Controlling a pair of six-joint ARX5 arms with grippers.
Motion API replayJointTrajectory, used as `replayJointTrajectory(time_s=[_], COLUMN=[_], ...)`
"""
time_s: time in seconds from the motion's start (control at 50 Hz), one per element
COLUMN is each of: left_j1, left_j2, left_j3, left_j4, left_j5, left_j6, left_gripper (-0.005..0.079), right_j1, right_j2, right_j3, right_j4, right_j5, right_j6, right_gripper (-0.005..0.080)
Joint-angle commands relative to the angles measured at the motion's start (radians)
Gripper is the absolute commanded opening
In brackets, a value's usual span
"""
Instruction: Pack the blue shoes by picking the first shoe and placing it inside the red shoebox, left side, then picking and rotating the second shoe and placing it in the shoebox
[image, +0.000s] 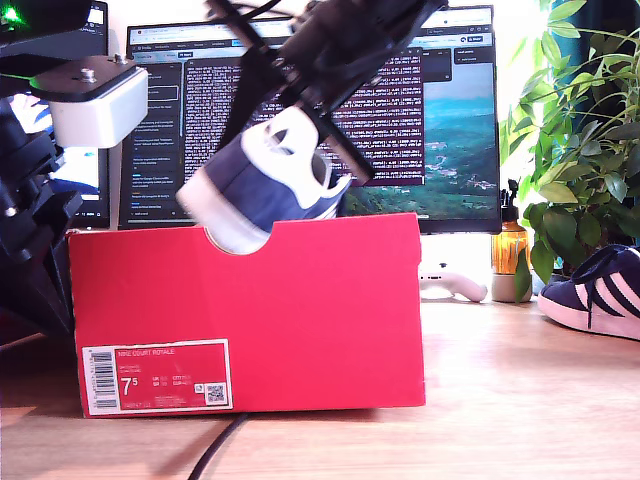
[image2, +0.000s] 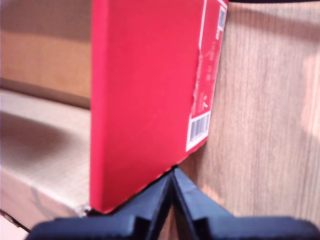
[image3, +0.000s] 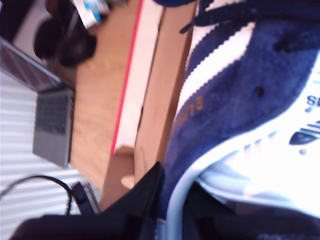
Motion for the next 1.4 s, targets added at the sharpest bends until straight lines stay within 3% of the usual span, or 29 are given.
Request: replayJointTrajectory(time_s=[0.0, 0.74, 0.8, 0.94, 0.98, 1.28, 1.38], left_j1=[-0.003, -0.003, -0.003, -0.003, -0.003, -0.003, -0.003], left_j2=[0.010, 0.010, 0.010, 0.010, 0.010, 0.010, 0.010], left_j3=[0.013, 0.013, 0.013, 0.013, 0.013, 0.013, 0.013], left_j4=[0.008, 0.008, 0.008, 0.008, 0.008, 0.007, 0.005], left_j5=[0.000, -0.027, -0.027, -0.026, -0.026, -0.026, -0.026], left_j6=[-0.004, -0.004, -0.004, -0.004, -0.004, -0.004, -0.004], left_gripper=[-0.0019, -0.0019, -0.0019, -0.0019, -0.0019, -0.0019, -0.0019], right_j1=[0.014, 0.015, 0.016, 0.016, 0.016, 0.021, 0.015], right_j2=[0.003, 0.182, 0.182, 0.182, 0.182, 0.181, 0.181], right_j3=[0.011, 0.011, 0.011, 0.014, 0.016, 0.076, 0.132], right_j4=[0.051, 0.082, 0.093, 0.107, 0.105, 0.058, -0.026], right_j5=[0.000, 0.056, 0.060, 0.052, 0.048, 0.041, 0.040], right_j6=[-0.008, -0.028, -0.028, -0.027, -0.026, -0.039, -0.091], right_gripper=[-0.0013, -0.0007, 0.0050, 0.0341, 0.0382, 0.0394, 0.0394])
